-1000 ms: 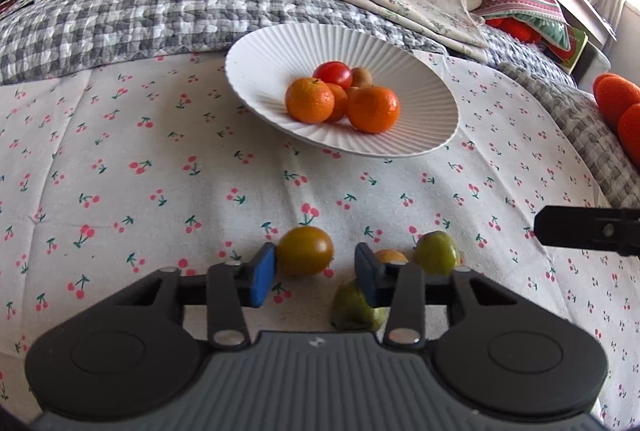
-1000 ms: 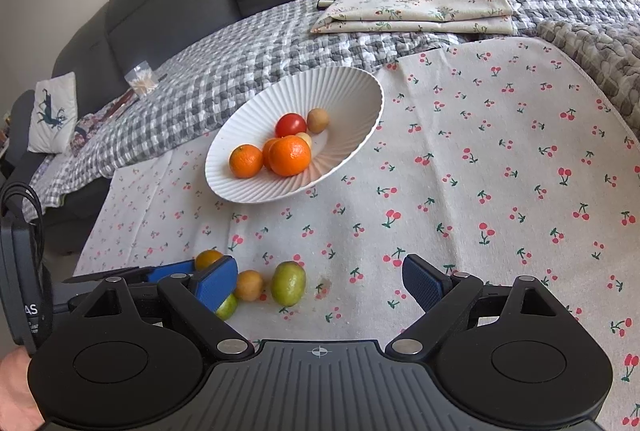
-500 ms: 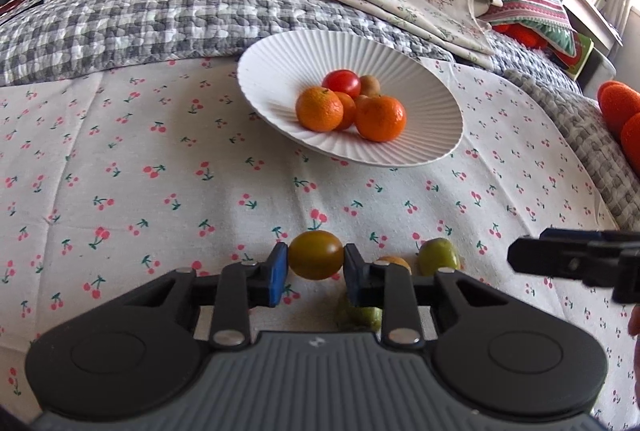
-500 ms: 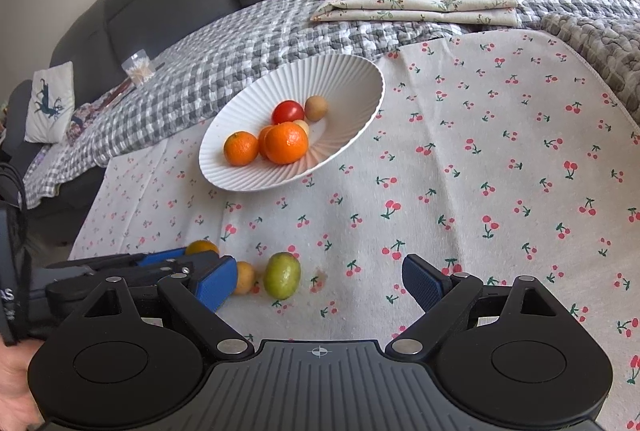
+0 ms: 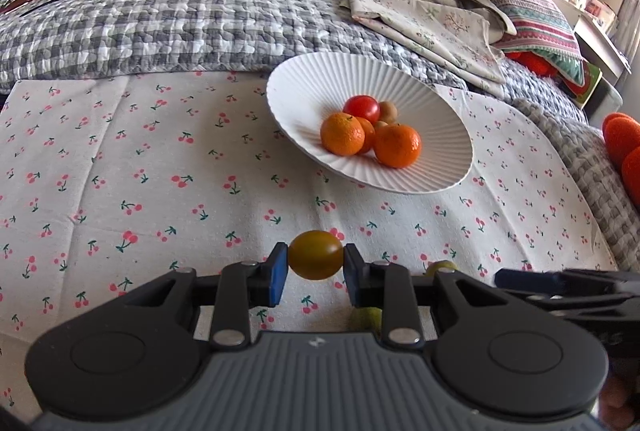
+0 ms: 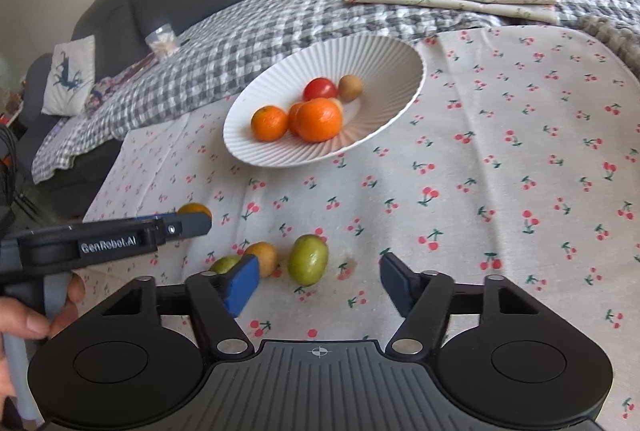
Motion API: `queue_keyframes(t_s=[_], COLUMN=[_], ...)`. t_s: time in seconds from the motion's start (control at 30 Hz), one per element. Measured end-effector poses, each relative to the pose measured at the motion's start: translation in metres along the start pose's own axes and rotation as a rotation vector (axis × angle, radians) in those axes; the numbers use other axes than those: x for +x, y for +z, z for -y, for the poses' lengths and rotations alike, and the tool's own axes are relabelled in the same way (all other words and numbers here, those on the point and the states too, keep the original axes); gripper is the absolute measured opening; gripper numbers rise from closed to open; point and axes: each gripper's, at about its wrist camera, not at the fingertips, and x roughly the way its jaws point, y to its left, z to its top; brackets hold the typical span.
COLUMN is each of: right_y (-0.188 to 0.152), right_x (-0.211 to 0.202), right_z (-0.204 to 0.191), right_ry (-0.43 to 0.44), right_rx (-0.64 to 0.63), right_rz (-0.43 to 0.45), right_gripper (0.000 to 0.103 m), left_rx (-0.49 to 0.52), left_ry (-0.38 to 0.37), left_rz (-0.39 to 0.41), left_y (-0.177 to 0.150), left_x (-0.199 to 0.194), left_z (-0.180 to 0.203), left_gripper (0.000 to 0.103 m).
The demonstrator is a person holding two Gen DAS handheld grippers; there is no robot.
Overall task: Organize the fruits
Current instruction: 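Grasp the olive-brown tomato with the left tool while the right tool grasps the green fruit, then carry both held fruits up and over the white bowl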
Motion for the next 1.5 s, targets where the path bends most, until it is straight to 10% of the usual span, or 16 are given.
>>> queue_keyframes(t_s=[0.37,1.5], right_y=[-0.001,0.019], right_x=[0.029,-0.041], right_z=[-0.012,0.004], right_ry=[-0.037,-0.002], right_rx=[-0.054,-0.01], right_rz=[-0.017,0.149], right_gripper=[0.025,0.025], left_rx=[-0.006,-0.011], left_ry=[0.012,-0.007], left_rz=[0.003,0.104], left_y=[0.0,0.011], left_x=[-0.002,-0.016], left_z=[-0.001,0.007], left_gripper=[0.028,0.028])
